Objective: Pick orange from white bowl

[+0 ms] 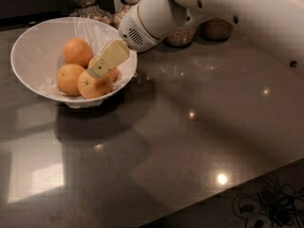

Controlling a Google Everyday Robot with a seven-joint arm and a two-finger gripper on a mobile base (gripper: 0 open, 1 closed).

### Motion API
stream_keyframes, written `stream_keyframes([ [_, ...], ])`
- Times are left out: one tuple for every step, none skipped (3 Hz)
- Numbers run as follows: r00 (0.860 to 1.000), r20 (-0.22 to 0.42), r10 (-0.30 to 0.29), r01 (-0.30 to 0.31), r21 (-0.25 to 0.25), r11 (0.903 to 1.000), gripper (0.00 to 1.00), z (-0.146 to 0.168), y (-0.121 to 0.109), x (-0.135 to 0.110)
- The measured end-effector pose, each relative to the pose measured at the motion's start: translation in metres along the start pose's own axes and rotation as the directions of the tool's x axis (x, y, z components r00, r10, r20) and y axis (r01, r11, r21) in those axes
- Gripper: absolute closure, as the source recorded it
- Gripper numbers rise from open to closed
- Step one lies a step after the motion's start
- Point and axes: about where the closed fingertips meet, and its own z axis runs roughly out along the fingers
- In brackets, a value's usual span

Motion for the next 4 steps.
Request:
stream_keyframes([
  [1.0, 0.016, -0.01, 0.01, -0.011, 0.9999, 0.0, -0.005, 0.004, -0.005],
  [1.0, 0.021, -0.014, 0.015, -0.018, 0.9997, 0.05, -0.007, 0.008, -0.009],
  [1.0, 0.02, -0.011, 0.012, -0.031, 0.9995, 0.2, -0.005, 0.014, -0.011],
  [1.0, 0.01, -0.009, 0.009, -0.034, 0.9994, 0.21, -0.001, 0.02, -0.011],
])
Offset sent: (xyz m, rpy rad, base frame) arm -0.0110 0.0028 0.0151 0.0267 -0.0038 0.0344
